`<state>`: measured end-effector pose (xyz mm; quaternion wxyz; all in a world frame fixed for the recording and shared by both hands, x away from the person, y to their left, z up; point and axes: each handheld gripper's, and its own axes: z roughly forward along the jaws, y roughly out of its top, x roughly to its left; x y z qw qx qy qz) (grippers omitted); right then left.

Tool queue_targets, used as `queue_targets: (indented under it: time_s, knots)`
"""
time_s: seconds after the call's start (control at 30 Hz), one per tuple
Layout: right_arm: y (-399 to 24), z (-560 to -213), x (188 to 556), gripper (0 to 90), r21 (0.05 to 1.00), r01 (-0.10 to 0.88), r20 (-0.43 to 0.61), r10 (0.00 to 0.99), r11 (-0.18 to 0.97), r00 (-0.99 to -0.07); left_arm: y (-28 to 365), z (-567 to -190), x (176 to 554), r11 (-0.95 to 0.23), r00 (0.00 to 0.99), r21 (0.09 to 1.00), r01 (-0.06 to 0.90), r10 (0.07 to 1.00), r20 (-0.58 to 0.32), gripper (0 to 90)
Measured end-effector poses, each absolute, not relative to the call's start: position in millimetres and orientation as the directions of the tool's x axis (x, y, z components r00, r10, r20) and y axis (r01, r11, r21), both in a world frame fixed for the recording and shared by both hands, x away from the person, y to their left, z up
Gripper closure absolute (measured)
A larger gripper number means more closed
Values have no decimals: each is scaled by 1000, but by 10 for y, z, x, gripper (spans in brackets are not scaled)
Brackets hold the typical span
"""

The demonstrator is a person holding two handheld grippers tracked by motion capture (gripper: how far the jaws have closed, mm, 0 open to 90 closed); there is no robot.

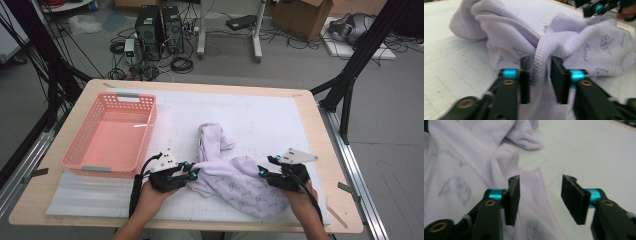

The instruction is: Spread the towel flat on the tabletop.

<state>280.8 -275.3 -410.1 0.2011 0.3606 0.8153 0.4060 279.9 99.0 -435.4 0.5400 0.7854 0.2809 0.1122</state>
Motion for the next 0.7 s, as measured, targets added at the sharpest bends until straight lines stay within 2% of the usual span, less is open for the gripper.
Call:
queue_targets:
  time_s: [0.13, 0.2, 0.27, 0.33, 0.47, 0.7]
  knots:
    - [-2448, -4261, 3094, 434, 770, 457, -3, 719, 445, -695, 1033, -4349, 2813, -245, 808, 915, 320, 575, -129, 601]
    - [-2324, -4343, 3187, 483, 730, 470, -24, 706, 496, -708, 1047, -4346, 2816, -236, 805, 918, 317, 579, -129, 590]
    - [-2300, -4403, 3245, 635, 705, 488, -2, 690, 514, -724, 1059, -4345, 2818, -233, 804, 920, 314, 581, -128, 586]
    - [-2350, -4387, 3241, 882, 703, 501, 44, 672, 505, -739, 1072, -4343, 2824, -229, 803, 922, 311, 583, -126, 578]
    - [-2531, -4335, 3120, 889, 683, 481, -30, 679, 549, -734, 1095, -4340, 2826, -220, 795, 925, 310, 593, -125, 571]
    - [-3206, -4206, 2805, 900, 693, 533, -91, 793, 485, -603, 1119, -4338, 2836, -206, 787, 928, 310, 603, -129, 568]
